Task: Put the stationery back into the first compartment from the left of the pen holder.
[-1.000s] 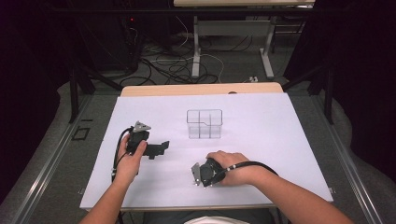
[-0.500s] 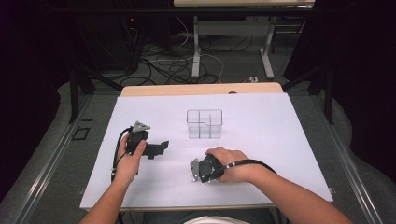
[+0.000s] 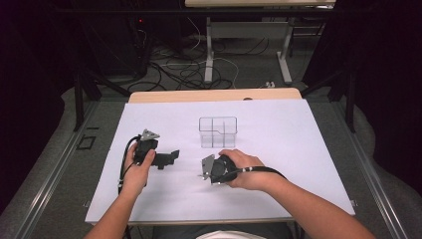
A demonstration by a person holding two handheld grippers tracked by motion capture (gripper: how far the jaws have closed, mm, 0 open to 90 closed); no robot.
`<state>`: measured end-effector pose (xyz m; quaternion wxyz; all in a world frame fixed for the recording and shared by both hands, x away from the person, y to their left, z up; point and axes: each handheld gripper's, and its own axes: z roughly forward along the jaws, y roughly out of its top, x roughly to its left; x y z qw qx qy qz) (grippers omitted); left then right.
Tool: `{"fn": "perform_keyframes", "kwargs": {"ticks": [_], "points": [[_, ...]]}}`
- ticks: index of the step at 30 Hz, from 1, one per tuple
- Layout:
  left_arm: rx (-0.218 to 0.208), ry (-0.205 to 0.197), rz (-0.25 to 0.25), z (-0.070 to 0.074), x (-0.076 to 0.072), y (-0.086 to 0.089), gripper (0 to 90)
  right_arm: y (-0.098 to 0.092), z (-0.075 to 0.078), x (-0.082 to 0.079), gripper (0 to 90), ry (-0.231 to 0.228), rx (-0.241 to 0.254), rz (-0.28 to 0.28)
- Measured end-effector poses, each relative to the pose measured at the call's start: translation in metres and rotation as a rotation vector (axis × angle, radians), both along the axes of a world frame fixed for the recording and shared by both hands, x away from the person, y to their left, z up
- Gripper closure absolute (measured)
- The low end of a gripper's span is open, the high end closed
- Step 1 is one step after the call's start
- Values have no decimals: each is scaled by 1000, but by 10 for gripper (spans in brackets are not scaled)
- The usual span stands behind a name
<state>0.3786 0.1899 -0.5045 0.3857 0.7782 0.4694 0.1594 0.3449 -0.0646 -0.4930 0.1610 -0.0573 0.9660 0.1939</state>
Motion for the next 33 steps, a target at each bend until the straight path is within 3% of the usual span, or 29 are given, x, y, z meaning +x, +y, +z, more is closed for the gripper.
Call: {"fn": "perform_keyframes", "kwargs": {"ticks": [2,4,6,10,12,13,20,23,25,27,28,33], "points": [[-3,-1,-2,0,0,0,68,-1,4,5,797,-5,44,-23],[-2,-1,-2,0,0,0,68,-1,6,6,798,-1,58,-40],[0,0,0,0,0,0,68,-3,12,11,797,4,112,-89],[0,0,0,0,0,0,68,-4,18,15,797,19,159,-128],[0,0,0,0,0,0,68,-7,24,20,797,30,208,-163],[0,0,0,0,0,0,68,-7,24,20,797,30,208,-163],[-1,0,-1,0,0,0,68,-15,35,31,797,53,347,-226],[2,0,0,0,0,0,68,-18,40,36,798,47,415,-243],[-1,-1,-1,0,0,0,68,-19,41,37,797,46,429,-248],[4,0,0,0,0,0,68,-21,45,41,797,45,494,-276],[3,0,1,0,0,0,68,-21,45,41,797,45,494,-276],[4,0,1,0,0,0,68,-25,49,48,797,45,583,-315]]}}
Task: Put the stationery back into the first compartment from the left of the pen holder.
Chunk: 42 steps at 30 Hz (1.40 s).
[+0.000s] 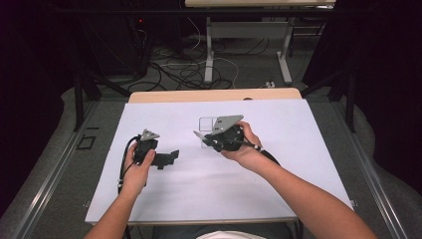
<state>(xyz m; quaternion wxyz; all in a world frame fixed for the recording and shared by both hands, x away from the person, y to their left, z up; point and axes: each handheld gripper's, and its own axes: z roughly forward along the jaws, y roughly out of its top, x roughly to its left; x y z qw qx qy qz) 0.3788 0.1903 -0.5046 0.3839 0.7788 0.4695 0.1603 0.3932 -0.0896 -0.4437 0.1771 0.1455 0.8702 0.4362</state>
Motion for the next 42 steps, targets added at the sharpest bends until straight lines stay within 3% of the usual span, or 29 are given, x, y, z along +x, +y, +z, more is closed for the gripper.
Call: {"fn": "perform_keyframes", "kwargs": {"ticks": [2,7,16,24,42], "points": [[1,-2,-1,0,0,0,68,-1,3,3,797,-12,42,-25],[2,-1,-2,0,0,0,68,-1,5,5,797,-40,90,-45],[5,-3,-4,0,0,0,69,4,8,16,797,-27,161,-92],[3,-2,-2,0,0,0,69,8,12,25,797,-35,213,-127],[0,-5,-5,0,1,1,69,14,18,48,797,-28,276,-202]]}}
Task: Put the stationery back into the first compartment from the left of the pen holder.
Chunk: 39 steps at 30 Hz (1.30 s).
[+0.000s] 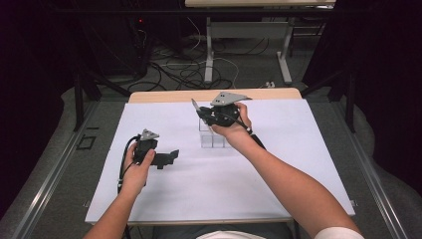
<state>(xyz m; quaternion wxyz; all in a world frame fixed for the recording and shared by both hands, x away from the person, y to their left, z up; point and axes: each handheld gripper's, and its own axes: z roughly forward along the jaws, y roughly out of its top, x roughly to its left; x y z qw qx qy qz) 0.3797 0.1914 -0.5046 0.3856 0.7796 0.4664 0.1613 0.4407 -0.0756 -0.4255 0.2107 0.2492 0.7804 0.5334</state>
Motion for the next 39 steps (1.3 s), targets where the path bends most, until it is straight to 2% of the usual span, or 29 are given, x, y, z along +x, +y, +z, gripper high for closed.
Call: {"fn": "perform_keyframes", "kwargs": {"ticks": [10,16,17,25,30,39], "points": [[1,4,2,0,0,1,69,4,1,14,796,6,30,-44],[3,5,-3,0,1,2,70,8,-1,20,796,14,30,-63],[2,5,-2,0,1,2,69,9,-3,21,796,9,44,-66],[2,4,2,0,0,1,70,11,-8,30,796,18,62,-97],[2,4,1,1,0,1,70,12,-14,35,796,37,62,-119],[1,0,-1,1,0,2,70,15,-23,38,796,68,36,-121]]}}
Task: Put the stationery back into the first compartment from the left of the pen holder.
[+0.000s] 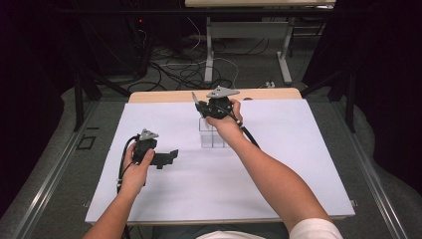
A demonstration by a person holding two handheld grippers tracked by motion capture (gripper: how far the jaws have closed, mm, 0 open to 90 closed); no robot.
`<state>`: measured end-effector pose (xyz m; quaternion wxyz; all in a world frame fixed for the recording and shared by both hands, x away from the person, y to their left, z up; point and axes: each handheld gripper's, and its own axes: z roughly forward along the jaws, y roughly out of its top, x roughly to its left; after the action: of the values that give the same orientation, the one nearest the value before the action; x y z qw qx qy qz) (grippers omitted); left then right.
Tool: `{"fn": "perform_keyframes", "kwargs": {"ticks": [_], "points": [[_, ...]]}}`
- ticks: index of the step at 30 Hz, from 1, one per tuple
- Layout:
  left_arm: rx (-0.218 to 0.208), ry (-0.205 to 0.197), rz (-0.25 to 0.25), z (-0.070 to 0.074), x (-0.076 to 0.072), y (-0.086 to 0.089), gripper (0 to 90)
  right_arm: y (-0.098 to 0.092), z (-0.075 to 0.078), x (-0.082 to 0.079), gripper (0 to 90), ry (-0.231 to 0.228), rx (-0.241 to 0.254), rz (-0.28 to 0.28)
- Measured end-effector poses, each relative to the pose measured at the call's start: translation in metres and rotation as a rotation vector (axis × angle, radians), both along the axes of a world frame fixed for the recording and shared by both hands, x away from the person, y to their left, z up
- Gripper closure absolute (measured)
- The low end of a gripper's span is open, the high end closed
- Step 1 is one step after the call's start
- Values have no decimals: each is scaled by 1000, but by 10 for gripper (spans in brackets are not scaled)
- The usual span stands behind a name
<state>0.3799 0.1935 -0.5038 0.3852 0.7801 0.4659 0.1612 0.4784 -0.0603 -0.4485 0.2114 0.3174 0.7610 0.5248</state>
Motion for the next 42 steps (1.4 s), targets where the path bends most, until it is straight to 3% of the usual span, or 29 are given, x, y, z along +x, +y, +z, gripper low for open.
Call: {"fn": "perform_keyframes", "kwargs": {"ticks": [7,19,26,34,42], "points": [[3,5,-4,0,0,0,70,1,-8,-1,796,45,-27,1],[-6,2,6,-1,3,0,70,1,-17,-1,795,78,-12,-7],[-6,17,13,-4,3,1,70,-6,-24,1,790,139,0,-25],[-6,15,9,-3,2,1,71,-12,-20,0,674,124,13,-21],[-2,20,15,-3,1,1,71,-19,-13,-5,561,130,-8,5]]}}
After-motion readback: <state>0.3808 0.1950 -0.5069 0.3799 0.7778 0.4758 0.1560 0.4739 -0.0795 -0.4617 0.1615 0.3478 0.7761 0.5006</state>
